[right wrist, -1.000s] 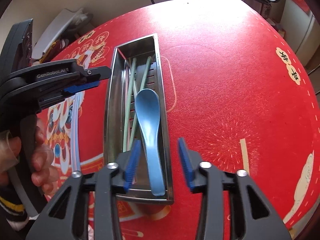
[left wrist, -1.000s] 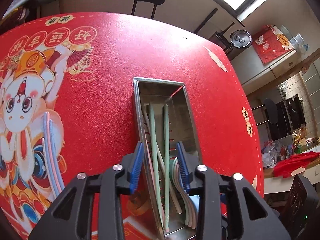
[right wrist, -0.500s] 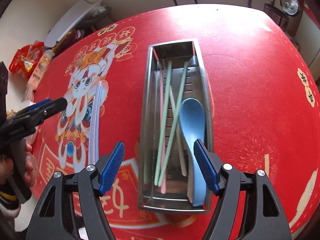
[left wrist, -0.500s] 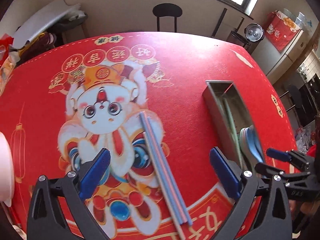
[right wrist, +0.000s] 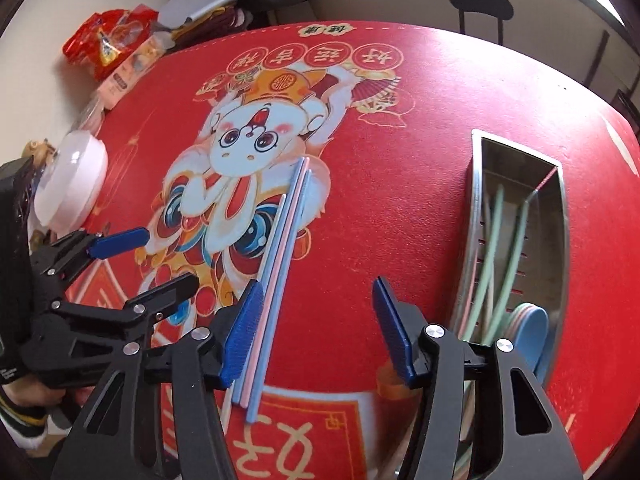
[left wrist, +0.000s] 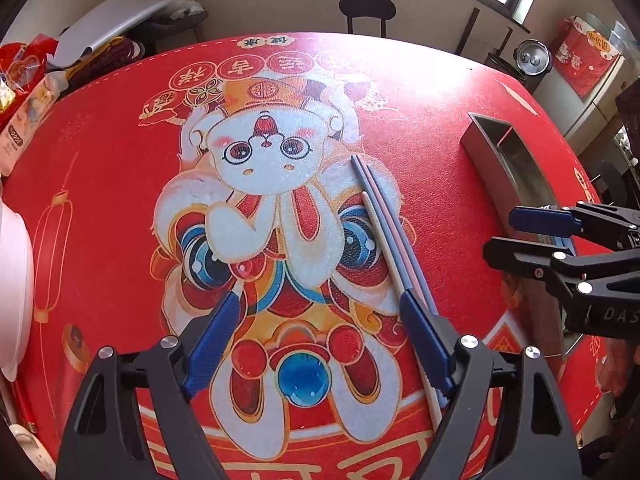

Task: Organize utensils
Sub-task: 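Raise both open tools from the tray toward the loose chopsticks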

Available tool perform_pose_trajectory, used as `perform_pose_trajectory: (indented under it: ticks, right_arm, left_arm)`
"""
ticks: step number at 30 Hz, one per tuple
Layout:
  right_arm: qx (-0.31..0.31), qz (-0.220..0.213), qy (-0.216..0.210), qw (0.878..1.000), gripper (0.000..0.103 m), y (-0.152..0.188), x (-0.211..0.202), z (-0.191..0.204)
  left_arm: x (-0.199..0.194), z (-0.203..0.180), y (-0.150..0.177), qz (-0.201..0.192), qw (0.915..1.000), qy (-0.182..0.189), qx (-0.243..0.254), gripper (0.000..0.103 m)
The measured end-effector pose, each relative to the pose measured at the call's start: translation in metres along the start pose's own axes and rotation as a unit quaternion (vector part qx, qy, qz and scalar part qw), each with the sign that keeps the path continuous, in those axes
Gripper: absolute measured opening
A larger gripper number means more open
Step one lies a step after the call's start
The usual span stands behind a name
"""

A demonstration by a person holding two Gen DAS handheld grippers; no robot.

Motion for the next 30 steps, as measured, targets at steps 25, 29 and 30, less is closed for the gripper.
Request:
perform_pose_trajectory:
  ticks: [25, 29, 30]
  right_arm:
    - [-0.058, 0.057, 0.012, 0.997, 0.037, 0.007, 0.052, 0.028]
    - [-0.081, 0.055, 0.037, 0.995, 0.037, 0.006, 0.049, 0.034]
    - [-0.079, 0.055, 0.040, 0.995, 0.037, 0.006, 0.049, 0.033]
  left_arm:
    - [-0.005, 0.045, 0.011, -0.013, 0.9986, -0.011, -0.049, 0.075]
    - [-0.005, 0.043, 0.010, -0.013, 0.9985, -0.009, -0.052, 0.075]
    - [-0.005, 0.044, 0.010, -0.013, 0.9984, -0.008, -0.054, 0.075]
Point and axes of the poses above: each gripper's, at about its wrist camera, not at the fingertips, and x roughly the way its jaws point, z to its left, y to its underside, the point moved 2 cm from there along x, roughly the way its jaws point, and after that the axes turned 8 degrees about y, right-handed, at the moved point
